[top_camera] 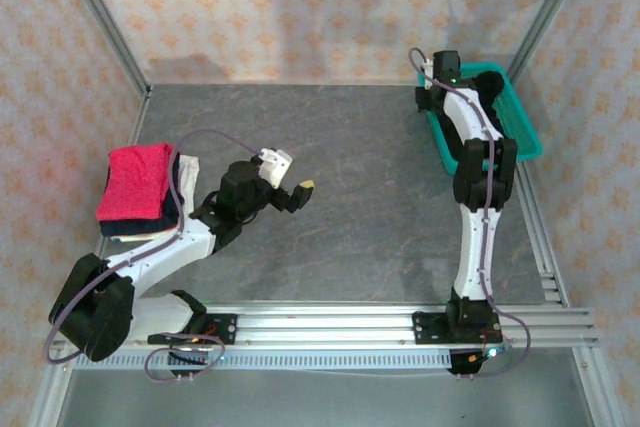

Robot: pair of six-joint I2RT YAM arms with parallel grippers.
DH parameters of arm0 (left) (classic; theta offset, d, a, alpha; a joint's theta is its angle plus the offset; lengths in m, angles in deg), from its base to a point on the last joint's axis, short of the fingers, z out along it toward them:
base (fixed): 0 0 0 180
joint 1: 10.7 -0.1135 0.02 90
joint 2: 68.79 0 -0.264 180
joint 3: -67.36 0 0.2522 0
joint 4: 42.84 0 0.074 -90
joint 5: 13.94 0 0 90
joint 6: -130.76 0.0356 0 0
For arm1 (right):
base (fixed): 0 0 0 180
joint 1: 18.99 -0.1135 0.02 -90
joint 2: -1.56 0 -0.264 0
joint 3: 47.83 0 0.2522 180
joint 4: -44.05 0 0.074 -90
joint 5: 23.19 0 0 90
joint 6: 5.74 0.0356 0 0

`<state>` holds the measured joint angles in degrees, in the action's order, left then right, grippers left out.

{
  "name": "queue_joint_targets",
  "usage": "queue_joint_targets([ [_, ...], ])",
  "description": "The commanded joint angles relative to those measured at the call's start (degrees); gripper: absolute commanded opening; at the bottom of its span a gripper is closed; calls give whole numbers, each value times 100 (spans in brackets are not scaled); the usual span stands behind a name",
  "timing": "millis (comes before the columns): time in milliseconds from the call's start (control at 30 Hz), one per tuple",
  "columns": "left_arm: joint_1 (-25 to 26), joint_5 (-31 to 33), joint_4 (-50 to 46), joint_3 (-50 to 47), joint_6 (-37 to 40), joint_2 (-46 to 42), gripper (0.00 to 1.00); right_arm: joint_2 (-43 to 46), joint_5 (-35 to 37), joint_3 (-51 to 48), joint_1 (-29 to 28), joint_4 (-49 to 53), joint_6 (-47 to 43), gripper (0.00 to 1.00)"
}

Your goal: Fold and stack the t-shirts

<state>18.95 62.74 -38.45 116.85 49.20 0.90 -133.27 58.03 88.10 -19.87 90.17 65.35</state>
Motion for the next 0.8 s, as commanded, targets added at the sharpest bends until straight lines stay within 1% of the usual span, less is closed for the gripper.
queue_joint_targets([
  [0,74,-39,-110,172,-27,-71,100,-427,484,500,77,273,254,0],
  [133,107,-21,-72,179,-45,-30,100,-795,935,1132,123,584,677,0],
  [200,121,-30,-77,213,-45,2,100,-760,906,1143,124,550,731,0],
  [233,139,-39,-84,237,-45,22,100,-690,803,1103,123,516,755,5],
  [267,160,-39,-91,254,-39,32,100,-612,686,1068,124,489,778,14],
  [300,175,-32,-101,268,-23,41,100,-495,562,1001,124,453,820,27],
  [333,197,-35,-110,285,-6,53,100,-353,423,919,124,403,872,37],
  [367,224,-22,-110,291,12,57,100,-210,309,826,124,348,901,44],
  [400,255,-22,-94,292,37,76,100,-16,183,659,124,237,927,53],
  [467,319,-30,-55,312,91,96,100,440,55,172,124,-157,1011,65],
  [533,404,-39,32,312,131,125,100,950,-55,-500,132,-742,1132,83],
  [567,433,-39,76,319,126,149,100,1137,-117,-755,155,-975,1224,86],
  [667,527,-116,193,368,108,242,100,1599,-414,-1564,364,-1745,1728,91],
  [733,580,-219,264,416,83,320,100,1807,-326,-2122,580,-2278,2195,95],
  [767,601,-272,300,441,70,355,100,1843,-240,-2281,684,-2377,2395,96],
])
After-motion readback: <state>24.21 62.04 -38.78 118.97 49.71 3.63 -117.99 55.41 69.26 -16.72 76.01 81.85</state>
